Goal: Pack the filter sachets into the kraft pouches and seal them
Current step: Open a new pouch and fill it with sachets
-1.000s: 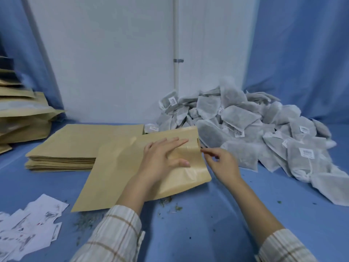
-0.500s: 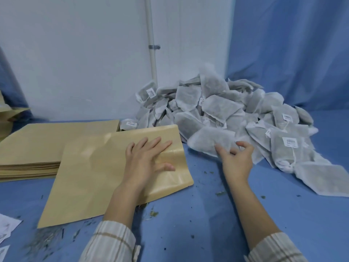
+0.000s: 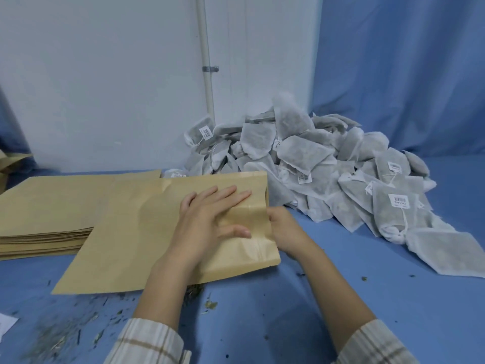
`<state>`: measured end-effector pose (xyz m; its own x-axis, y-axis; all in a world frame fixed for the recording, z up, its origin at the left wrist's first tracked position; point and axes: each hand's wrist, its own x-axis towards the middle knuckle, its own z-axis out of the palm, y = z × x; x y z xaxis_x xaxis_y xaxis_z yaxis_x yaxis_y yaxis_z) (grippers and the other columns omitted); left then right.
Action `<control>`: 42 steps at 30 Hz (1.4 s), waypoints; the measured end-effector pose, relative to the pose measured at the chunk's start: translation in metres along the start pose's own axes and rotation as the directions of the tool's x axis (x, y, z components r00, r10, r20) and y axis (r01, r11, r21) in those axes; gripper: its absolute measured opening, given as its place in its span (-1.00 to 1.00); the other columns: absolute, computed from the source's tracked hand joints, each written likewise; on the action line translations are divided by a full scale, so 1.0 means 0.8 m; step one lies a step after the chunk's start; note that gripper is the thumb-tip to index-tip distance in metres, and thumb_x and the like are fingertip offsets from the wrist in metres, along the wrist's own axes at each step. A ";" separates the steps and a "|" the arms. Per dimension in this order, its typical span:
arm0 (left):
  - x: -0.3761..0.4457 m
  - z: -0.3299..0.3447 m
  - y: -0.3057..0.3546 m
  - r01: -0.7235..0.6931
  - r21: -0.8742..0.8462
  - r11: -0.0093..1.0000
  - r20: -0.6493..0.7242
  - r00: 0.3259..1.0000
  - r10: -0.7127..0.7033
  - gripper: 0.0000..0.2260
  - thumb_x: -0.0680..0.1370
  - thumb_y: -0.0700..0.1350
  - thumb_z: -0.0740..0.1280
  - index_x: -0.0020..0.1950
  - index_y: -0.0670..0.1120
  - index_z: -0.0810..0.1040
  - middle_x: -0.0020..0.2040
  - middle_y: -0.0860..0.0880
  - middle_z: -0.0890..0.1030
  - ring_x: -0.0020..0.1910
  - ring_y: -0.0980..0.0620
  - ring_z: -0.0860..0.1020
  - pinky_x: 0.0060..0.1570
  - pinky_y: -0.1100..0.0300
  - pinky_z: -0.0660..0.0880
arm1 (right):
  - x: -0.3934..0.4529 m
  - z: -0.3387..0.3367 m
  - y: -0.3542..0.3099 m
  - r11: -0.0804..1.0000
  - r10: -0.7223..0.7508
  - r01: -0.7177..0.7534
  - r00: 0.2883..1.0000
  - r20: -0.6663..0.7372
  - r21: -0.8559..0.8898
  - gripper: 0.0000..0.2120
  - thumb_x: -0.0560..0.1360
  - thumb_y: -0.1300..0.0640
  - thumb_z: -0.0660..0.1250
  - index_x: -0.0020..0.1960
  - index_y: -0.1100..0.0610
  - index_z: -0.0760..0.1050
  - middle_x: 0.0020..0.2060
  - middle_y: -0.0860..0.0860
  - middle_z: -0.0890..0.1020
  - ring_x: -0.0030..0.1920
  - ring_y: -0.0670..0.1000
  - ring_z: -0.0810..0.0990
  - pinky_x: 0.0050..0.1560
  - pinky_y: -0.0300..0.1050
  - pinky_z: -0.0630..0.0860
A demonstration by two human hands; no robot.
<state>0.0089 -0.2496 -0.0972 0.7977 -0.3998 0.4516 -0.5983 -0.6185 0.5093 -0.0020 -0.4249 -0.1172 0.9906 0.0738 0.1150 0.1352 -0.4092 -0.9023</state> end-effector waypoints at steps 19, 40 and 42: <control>0.004 -0.008 -0.026 0.161 0.127 0.979 -0.208 0.969 -0.133 -0.40 0.29 0.30 0.27 0.34 0.29 0.38 0.45 0.14 0.33 0.48 0.02 0.17 0.40 0.06 -0.11 | 0.067 -0.038 0.026 0.972 0.160 0.031 0.635 -0.756 0.233 -0.63 0.49 -0.09 0.31 0.25 0.01 0.50 0.16 -0.10 0.56 0.08 -0.18 0.51 0.10 -0.32 0.38; 0.002 -0.034 -0.015 0.080 0.008 0.997 -0.224 0.972 -0.076 -0.40 0.24 0.29 0.30 0.26 0.39 0.23 0.41 0.18 0.37 0.45 0.06 0.24 0.43 0.03 0.00 | 0.039 -0.009 -0.017 0.885 -0.145 0.224 0.966 -0.215 0.408 -0.86 0.33 0.33 0.49 -0.20 0.15 0.59 -0.47 -0.05 0.62 -0.43 -0.10 0.60 -0.37 -0.32 0.50; 0.003 -0.031 -0.012 0.062 -0.022 0.998 -0.221 0.973 -0.065 -0.41 0.25 0.26 0.32 0.26 0.38 0.26 0.40 0.17 0.39 0.43 0.08 0.26 0.43 0.04 0.01 | 0.041 0.000 -0.026 0.949 -0.166 0.185 0.982 -0.095 0.254 -0.83 0.36 0.37 0.43 -0.24 0.11 0.62 -0.40 -0.01 0.65 -0.36 -0.12 0.59 -0.30 -0.27 0.51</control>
<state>0.0151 -0.2278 -0.0829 0.7985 -0.1992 0.5681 -0.5493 -0.6273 0.5521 0.0277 -0.4143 -0.0946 0.9518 0.0537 0.3019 0.3065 -0.1440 -0.9409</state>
